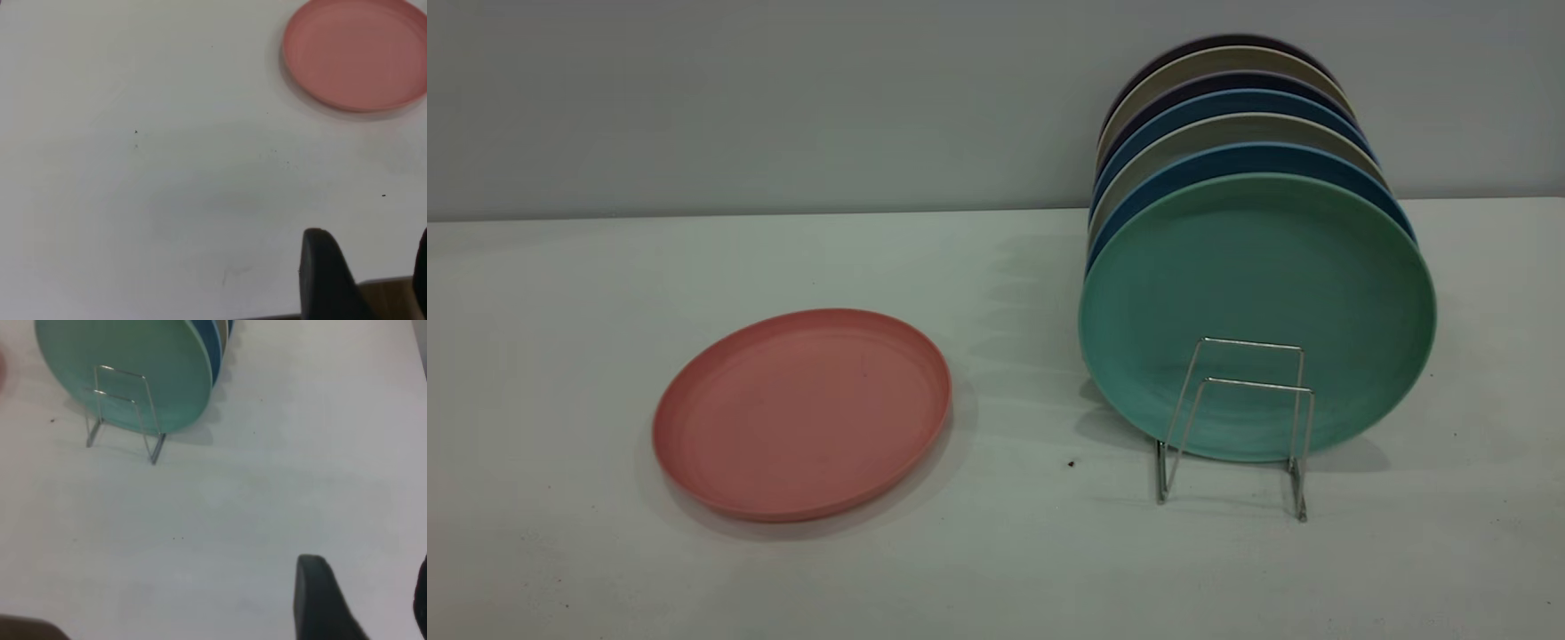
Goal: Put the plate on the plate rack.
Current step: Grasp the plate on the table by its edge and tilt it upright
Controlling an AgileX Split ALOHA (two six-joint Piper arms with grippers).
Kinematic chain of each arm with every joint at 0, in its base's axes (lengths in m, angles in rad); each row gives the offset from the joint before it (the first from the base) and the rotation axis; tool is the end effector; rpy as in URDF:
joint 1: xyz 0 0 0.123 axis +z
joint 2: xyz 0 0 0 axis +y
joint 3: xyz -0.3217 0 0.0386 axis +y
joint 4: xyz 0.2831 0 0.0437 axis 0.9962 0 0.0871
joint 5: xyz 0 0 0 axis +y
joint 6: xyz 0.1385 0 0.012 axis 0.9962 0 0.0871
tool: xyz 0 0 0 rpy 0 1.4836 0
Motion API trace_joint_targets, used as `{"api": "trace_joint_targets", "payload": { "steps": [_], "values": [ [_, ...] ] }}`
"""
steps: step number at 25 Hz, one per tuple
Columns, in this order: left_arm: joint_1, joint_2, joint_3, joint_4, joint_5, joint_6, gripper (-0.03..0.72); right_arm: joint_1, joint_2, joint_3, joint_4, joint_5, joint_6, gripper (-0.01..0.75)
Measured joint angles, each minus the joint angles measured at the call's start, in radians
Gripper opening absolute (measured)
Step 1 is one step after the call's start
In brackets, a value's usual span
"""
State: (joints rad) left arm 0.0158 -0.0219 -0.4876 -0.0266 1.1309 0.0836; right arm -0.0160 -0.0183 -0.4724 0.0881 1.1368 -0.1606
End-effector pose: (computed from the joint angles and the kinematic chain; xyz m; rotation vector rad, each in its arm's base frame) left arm 0.0230 -0.0030 0.2599 0.0739 2.1035 0.0275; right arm 0.0245 0.0107 0.2543 -0.1613 2.1201 0.0026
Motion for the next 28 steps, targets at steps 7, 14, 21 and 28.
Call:
{"api": "trace_joint_targets", "payload": {
  "steps": [7, 14, 21, 28],
  "values": [
    [0.000, 0.000, 0.000, 0.000, 0.000, 0.000, 0.358, 0.000, 0.000, 0.000, 0.000, 0.000, 0.000, 0.357],
    [0.000, 0.000, 0.000, -0.001, 0.000, -0.003, 0.358, 0.000, 0.000, 0.000, 0.035, 0.000, 0.001, 0.357],
    [0.000, 0.023, -0.039, -0.053, -0.124, -0.049, 0.358, 0.000, 0.010, -0.034, 0.043, -0.101, 0.054, 0.357],
    [-0.009, 0.397, -0.048, -0.141, -0.194, -0.105, 0.358, 0.000, 0.305, -0.043, 0.049, -0.271, 0.139, 0.357]
  ]
}}
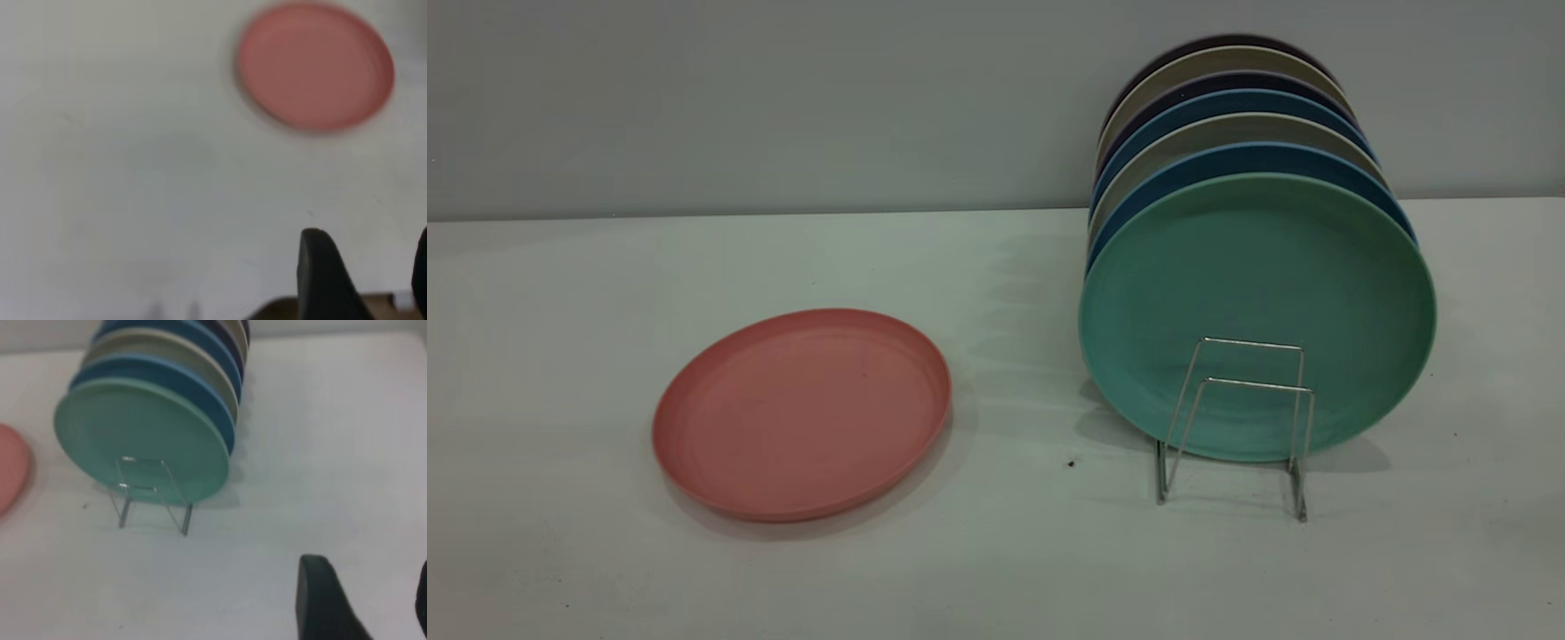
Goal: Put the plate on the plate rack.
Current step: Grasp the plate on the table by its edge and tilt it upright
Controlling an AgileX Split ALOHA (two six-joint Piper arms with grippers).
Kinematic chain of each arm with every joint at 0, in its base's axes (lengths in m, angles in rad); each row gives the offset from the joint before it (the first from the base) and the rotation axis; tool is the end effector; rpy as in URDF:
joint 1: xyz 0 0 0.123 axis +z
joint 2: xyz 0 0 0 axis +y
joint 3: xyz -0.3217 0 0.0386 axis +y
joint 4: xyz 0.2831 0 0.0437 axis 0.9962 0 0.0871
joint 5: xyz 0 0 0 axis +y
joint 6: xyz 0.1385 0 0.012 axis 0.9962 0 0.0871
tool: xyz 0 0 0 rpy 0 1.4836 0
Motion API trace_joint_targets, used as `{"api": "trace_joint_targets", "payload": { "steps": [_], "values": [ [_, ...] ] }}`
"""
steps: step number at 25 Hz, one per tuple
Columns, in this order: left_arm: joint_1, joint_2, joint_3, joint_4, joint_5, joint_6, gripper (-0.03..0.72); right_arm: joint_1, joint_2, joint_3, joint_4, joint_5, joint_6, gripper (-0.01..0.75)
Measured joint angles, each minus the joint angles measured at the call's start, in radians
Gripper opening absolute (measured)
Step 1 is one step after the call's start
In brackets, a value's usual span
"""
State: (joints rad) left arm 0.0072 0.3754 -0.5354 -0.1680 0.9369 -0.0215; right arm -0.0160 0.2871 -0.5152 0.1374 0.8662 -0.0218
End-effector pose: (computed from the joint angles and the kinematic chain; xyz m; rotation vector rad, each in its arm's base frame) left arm 0.0943 -0.0181 0.2781 -0.0727 2.2539 -0.2136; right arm 0.0866 0.0131 0.2858 0.0261 2.1167 0.1413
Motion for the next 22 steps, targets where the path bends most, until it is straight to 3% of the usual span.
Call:
{"api": "trace_joint_targets", "payload": {
  "steps": [8, 13, 18, 22],
  "values": [
    [-0.006, 0.506, -0.059, -0.114, -0.206, 0.232, 0.358, 0.000, 0.493, 0.000, 0.089, -0.355, -0.043, 0.357],
    [0.104, 0.826, -0.197, -0.260, -0.243, 0.411, 0.358, -0.033, 0.778, -0.017, 0.157, -0.550, -0.101, 0.357],
    [0.260, 1.048, -0.288, -0.665, -0.230, 0.749, 0.358, -0.174, 1.000, -0.124, 0.259, -0.550, -0.233, 0.345],
    [0.318, 1.197, -0.301, -0.888, -0.247, 0.965, 0.358, -0.298, 1.133, -0.191, 0.523, -0.496, -0.434, 0.302]
  ]
}}
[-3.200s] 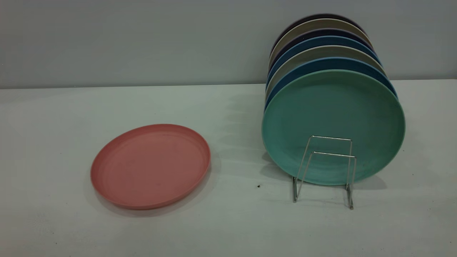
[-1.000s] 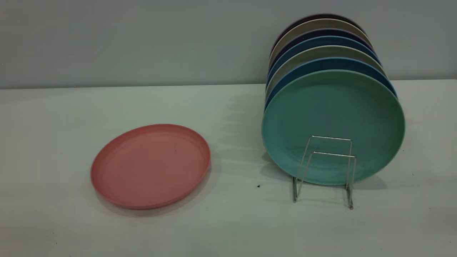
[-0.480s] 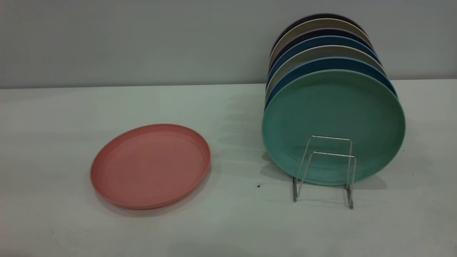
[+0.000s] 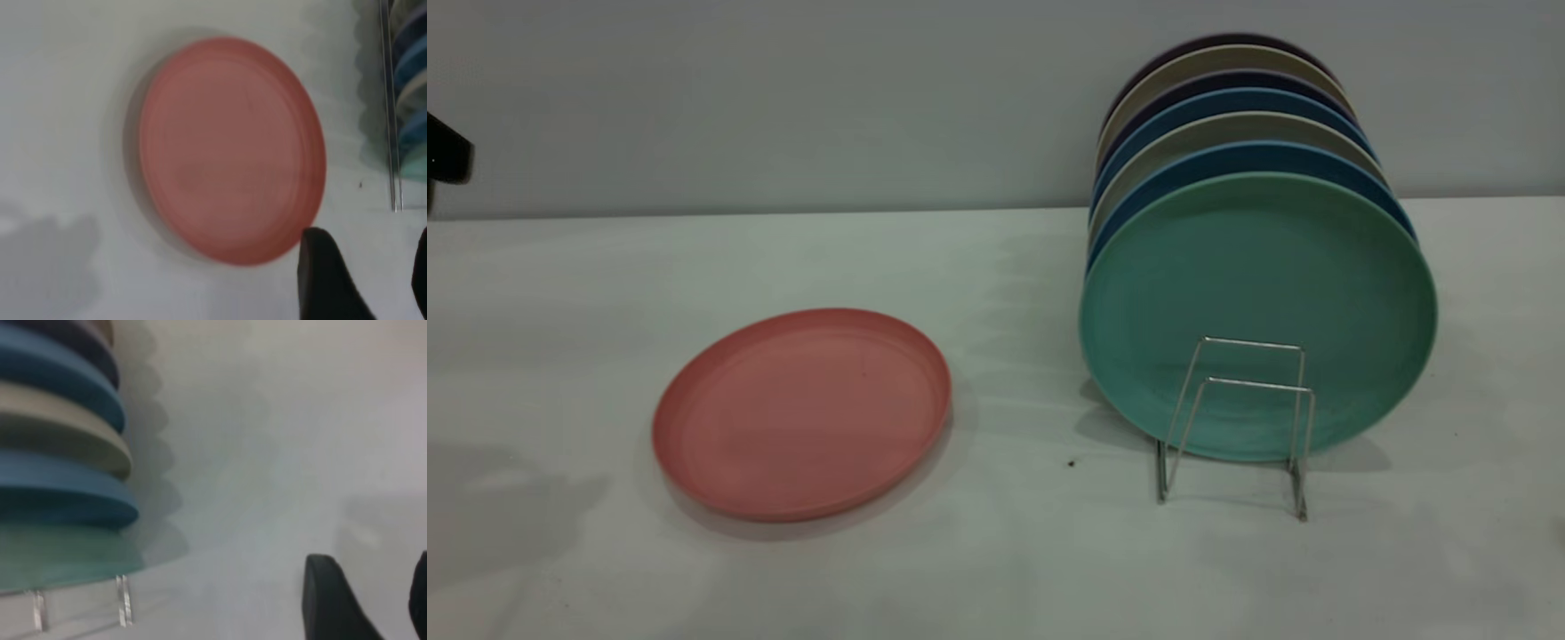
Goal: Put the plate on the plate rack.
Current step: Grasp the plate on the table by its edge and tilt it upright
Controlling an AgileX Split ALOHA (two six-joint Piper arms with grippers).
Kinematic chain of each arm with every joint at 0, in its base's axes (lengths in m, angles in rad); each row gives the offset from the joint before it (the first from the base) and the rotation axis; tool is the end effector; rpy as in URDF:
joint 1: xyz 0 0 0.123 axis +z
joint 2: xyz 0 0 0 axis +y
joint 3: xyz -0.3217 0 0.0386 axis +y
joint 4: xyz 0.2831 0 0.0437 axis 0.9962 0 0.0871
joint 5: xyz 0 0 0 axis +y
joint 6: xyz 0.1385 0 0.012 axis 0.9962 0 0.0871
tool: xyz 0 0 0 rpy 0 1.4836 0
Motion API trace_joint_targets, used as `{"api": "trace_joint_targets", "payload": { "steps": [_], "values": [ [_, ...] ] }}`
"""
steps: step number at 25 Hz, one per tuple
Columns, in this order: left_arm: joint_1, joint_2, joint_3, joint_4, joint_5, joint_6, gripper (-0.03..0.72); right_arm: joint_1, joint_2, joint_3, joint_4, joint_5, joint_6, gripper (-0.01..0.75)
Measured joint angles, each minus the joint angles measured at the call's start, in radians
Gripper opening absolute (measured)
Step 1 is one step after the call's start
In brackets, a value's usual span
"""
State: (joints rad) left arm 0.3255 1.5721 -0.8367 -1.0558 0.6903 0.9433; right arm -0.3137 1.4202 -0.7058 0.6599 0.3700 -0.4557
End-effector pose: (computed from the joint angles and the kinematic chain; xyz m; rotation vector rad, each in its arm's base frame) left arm 0.3443 0.0348 0.1877 -0.1895 2.4559 -0.6211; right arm 0.3082 -0.0675 0.1861 0.5029 2.4241 0.2177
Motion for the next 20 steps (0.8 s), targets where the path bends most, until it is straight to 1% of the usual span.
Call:
{"api": "trace_joint_targets", "payload": {
  "steps": [3, 6, 9, 11, 15, 17, 20],
  "values": [
    [0.001, 0.132, -0.027, -0.080, -0.010, 0.081, 0.358, -0.063, 0.087, -0.032, 0.275, 0.064, -0.289, 0.263],
    [0.001, 0.283, -0.088, -0.096, -0.010, 0.100, 0.358, -0.128, 0.166, -0.035, 0.533, 0.146, -0.548, 0.248],
    [0.001, 0.386, -0.128, -0.100, -0.014, 0.105, 0.358, -0.179, 0.234, -0.035, 0.686, 0.190, -0.699, 0.249],
    [0.001, 0.423, -0.139, -0.101, -0.040, 0.105, 0.358, -0.194, 0.269, -0.035, 0.720, 0.191, -0.758, 0.249],
    [-0.012, 0.466, -0.144, -0.107, -0.135, 0.106, 0.358, -0.196, 0.333, -0.047, 0.736, 0.192, -0.845, 0.262],
    [-0.026, 0.479, -0.146, -0.108, -0.166, 0.106, 0.362, -0.196, 0.360, -0.061, 0.742, 0.196, -0.880, 0.296],
    [-0.061, 0.499, -0.159, -0.110, -0.198, 0.109, 0.384, -0.196, 0.392, -0.086, 0.749, 0.198, -0.891, 0.369]
  ]
}}
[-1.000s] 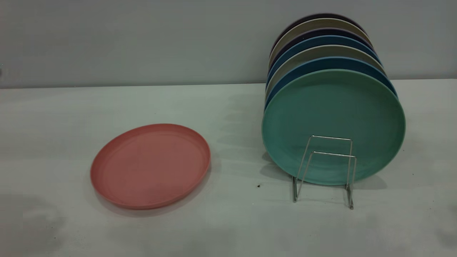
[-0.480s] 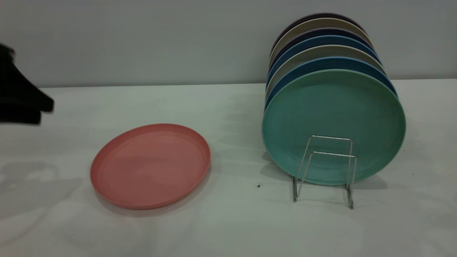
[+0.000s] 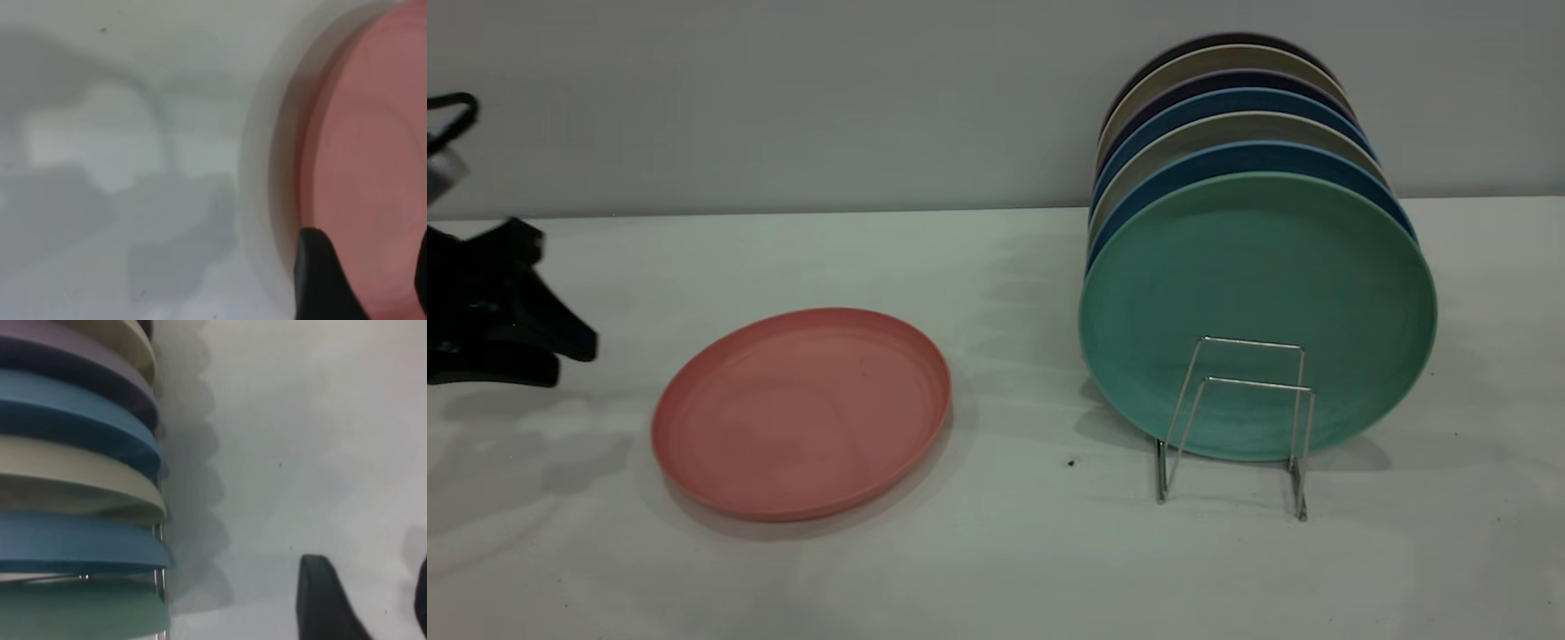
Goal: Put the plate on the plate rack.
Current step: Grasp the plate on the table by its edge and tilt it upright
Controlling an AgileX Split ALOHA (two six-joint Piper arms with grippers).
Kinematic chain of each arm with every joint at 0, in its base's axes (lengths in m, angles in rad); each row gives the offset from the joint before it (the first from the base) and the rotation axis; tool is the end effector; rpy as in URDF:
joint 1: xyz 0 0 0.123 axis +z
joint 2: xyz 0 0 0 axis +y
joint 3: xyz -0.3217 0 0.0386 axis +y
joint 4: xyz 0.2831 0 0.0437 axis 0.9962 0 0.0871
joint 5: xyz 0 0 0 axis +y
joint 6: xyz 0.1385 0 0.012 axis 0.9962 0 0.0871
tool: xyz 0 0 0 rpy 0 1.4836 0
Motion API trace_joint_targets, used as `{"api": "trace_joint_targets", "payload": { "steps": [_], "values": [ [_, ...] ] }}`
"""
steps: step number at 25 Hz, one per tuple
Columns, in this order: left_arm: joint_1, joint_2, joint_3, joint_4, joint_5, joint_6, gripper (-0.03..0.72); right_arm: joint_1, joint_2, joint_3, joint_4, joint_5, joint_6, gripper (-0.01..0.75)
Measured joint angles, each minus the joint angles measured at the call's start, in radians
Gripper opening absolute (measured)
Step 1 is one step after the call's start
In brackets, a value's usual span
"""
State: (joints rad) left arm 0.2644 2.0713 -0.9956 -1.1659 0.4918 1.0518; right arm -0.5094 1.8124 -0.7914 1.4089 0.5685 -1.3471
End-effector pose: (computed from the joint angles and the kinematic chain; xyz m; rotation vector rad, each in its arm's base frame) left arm 0.4086 0.0480 0.0418 -0.3263 2.6571 -0.5576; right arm 0.3500 -0.1108 0.1063 0.4693 2.4112 0.5260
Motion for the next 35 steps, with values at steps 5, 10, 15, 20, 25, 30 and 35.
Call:
{"api": "trace_joint_targets", "payload": {
  "steps": [5, 10, 15, 20, 25, 30, 35],
  "values": [
    [-0.058, 0.040, -0.025, -0.008, -0.031, -0.003, 0.406, 0.000, 0.019, -0.025, 0.010, -0.007, -0.006, 0.437],
    [-0.077, 0.085, -0.032, -0.013, -0.059, -0.009, 0.406, 0.000, 0.021, -0.032, 0.016, -0.032, -0.010, 0.443],
    [-0.080, 0.110, -0.039, -0.020, -0.070, -0.010, 0.406, 0.000, 0.037, -0.053, 0.026, -0.029, -0.014, 0.442],
    [-0.092, 0.137, -0.046, -0.056, -0.080, -0.006, 0.406, 0.000, 0.061, -0.053, 0.038, -0.029, -0.032, 0.435],
    [-0.108, 0.148, -0.050, -0.069, -0.108, -0.004, 0.406, 0.000, 0.061, -0.053, 0.061, -0.029, -0.059, 0.420],
    [-0.114, 0.162, -0.075, -0.073, -0.110, -0.003, 0.406, 0.000, 0.065, -0.053, 0.097, -0.029, -0.089, 0.415],
    [-0.123, 0.189, -0.088, -0.098, -0.102, -0.001, 0.406, 0.000, 0.071, -0.053, 0.111, -0.029, -0.107, 0.413]
  ]
}}
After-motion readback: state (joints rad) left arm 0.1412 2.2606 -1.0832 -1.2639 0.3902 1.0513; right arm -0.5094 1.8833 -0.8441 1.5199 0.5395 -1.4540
